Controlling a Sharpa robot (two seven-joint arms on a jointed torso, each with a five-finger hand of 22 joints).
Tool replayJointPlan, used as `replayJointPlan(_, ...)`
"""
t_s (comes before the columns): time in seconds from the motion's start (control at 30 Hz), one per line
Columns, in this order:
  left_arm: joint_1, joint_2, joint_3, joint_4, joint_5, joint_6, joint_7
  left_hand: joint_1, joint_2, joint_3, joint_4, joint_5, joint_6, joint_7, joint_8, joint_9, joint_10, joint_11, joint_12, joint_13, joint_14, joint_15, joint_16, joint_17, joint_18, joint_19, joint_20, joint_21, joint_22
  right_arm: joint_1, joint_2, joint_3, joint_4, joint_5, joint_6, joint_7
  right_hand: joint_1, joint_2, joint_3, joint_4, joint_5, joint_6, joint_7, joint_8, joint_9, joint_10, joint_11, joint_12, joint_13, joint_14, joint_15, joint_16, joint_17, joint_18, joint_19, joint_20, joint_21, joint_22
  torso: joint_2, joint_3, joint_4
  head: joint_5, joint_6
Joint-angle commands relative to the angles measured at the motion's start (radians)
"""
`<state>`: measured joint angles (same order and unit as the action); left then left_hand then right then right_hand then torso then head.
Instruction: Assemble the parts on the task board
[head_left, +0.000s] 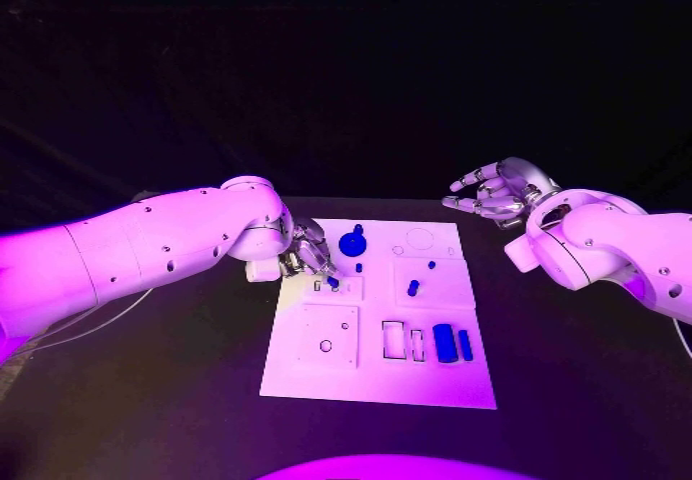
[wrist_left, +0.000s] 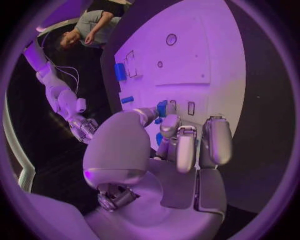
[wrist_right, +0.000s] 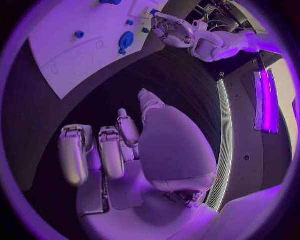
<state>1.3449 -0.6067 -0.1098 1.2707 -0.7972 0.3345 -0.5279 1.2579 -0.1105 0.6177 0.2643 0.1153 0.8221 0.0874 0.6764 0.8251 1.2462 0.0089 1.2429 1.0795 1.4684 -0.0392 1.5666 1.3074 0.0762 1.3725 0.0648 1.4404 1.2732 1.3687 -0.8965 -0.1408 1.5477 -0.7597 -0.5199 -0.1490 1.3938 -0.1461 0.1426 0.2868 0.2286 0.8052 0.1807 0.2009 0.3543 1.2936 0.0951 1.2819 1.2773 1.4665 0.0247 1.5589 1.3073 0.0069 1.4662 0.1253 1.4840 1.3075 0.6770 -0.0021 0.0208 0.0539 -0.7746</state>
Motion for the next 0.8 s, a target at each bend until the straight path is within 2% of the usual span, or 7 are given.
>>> replayJointPlan(0.03,0.0,-0.01,0.001,0.016,0.044,-0.062,0.009,-0.014,0.0,0.142,-0.133,-0.001,-0.002,-0.006,0.008,0.009,0.01,0.001,0.006,0.004,0.102,-0.007,0.004,0.263,-0.01,0.005,-0.001,0.005,-0.001,-0.001,-0.001,0.0,0.0,-0.009,0.019,0.001,-0.012,0.0,0.005,0.001,0.005,-0.01,0.0,0.006,-0.001,0.004,-0.001,0.004,0.0,0.096,-0.009,-0.005,0.231,0.017,0.066,-0.01,-0.001,0.194,0.001,-0.0006,0.0008,0.001,0.0)
replayJointPlan(0.2,-0.001,-0.02,-0.003,0.031,0.021,-0.091,0.009,-0.022,-0.003,0.153,-0.14,-0.001,-0.001,-0.006,0.01,0.013,0.013,0.0,0.008,0.006,0.102,-0.008,0.004,0.263,-0.01,0.005,-0.001,0.005,-0.002,-0.001,-0.001,-0.001,0.0,-0.009,0.02,0.001,-0.013,-0.001,0.004,0.002,0.006,-0.011,0.001,0.006,-0.001,0.004,-0.001,0.005,0.0,0.096,-0.009,-0.005,0.231,0.017,0.066,-0.01,-0.001,0.194,0.001,-0.0007,0.0016,0.003,-0.002)
replayJointPlan(0.3,-0.002,-0.022,-0.006,0.037,-0.01,-0.112,0.01,-0.022,-0.003,0.153,-0.14,-0.001,-0.001,-0.006,0.01,0.013,0.013,0.0,0.008,0.006,0.102,-0.008,0.004,0.263,-0.01,0.005,-0.001,0.005,-0.002,-0.001,-0.001,-0.001,-0.001,-0.009,0.019,0.001,-0.013,-0.001,0.004,0.002,0.006,-0.011,0.001,0.006,-0.001,0.004,-0.001,0.005,0.0,0.096,-0.009,-0.005,0.231,0.017,0.066,-0.01,-0.001,0.194,0.002,-0.0014,-0.0006,0.006,-0.005)
replayJointPlan(0.57,-0.017,-0.019,-0.01,0.06,-0.11,-0.192,0.013,-0.03,-0.006,0.165,-0.149,-0.002,0.001,-0.008,0.012,0.019,0.018,-0.001,0.01,0.009,0.102,-0.009,0.004,0.263,-0.009,0.005,-0.002,0.005,-0.002,-0.001,-0.002,-0.001,0.001,-0.008,0.017,0.005,-0.014,-0.001,0.004,0.002,0.006,-0.011,0.001,0.006,-0.002,0.004,-0.001,0.004,0.0,0.095,-0.009,-0.006,0.231,0.017,0.065,-0.01,-0.002,0.193,0.003,-0.0027,-0.0016,0.008,-0.009)
replayJointPlan(0.8,-0.028,-0.019,-0.011,0.081,-0.155,-0.227,0.013,-0.033,-0.008,0.17,-0.153,-0.002,0.002,-0.008,0.013,0.021,0.017,-0.001,0.009,0.006,0.102,-0.01,0.004,0.263,-0.009,0.005,-0.002,0.005,-0.002,-0.001,-0.003,-0.002,0.003,-0.008,0.019,0.005,-0.014,-0.001,0.004,0.002,0.006,-0.011,0.001,0.006,-0.002,0.004,-0.001,0.004,0.0,0.095,-0.009,-0.006,0.231,0.017,0.065,-0.01,-0.002,0.193,0.002,-0.0018,-0.0014,0.008,-0.012)
